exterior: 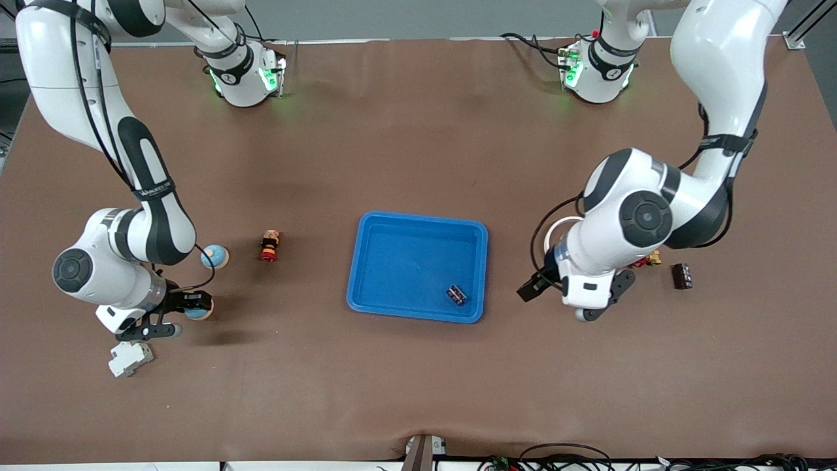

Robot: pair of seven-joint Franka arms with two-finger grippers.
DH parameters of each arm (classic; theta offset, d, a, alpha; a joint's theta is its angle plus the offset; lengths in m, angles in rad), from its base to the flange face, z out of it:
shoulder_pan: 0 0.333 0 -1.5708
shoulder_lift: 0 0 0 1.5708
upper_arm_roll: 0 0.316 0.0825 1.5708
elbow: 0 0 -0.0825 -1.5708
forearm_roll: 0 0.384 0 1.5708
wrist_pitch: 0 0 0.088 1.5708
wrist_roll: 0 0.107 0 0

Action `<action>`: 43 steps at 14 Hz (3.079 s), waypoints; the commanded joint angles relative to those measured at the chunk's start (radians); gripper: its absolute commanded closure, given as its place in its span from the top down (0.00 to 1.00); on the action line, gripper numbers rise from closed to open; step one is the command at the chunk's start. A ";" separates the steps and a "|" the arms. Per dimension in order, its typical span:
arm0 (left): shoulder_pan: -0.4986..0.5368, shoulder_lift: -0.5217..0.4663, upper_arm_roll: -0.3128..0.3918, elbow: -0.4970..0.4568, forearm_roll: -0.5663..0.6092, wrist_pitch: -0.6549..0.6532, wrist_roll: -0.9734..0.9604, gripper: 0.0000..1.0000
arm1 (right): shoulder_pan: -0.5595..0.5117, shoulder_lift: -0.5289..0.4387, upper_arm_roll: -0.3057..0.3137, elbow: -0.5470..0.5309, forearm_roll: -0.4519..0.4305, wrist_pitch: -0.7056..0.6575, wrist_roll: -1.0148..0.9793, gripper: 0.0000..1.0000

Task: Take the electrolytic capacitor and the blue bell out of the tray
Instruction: 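Grasp the second brown capacitor in the tray with the left gripper, then lift the capacitor with the left gripper while the right gripper places the bell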

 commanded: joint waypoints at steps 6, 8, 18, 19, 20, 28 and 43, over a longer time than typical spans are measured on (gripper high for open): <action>-0.241 0.116 0.161 0.095 -0.005 0.185 -0.301 1.00 | -0.029 -0.013 0.014 -0.064 -0.020 0.084 -0.030 0.00; -0.264 0.145 0.163 0.093 -0.005 0.243 -0.364 1.00 | -0.033 -0.007 0.014 -0.064 -0.020 0.093 -0.030 0.00; -0.333 0.260 0.209 0.087 -0.001 0.346 -0.398 1.00 | -0.034 0.016 0.014 -0.065 -0.020 0.134 -0.029 0.00; -0.347 0.274 0.229 0.087 -0.002 0.351 -0.398 1.00 | -0.034 0.017 0.014 -0.065 -0.020 0.142 -0.029 0.00; -0.358 0.282 0.236 0.087 -0.002 0.351 -0.398 1.00 | -0.034 0.025 0.014 -0.064 -0.020 0.143 -0.029 0.00; -0.387 0.313 0.263 0.086 0.002 0.383 -0.398 1.00 | -0.034 0.046 0.014 -0.064 -0.017 0.162 -0.018 1.00; -0.401 0.323 0.276 0.077 0.015 0.394 -0.397 0.19 | -0.019 -0.165 0.014 -0.015 -0.031 -0.108 -0.017 1.00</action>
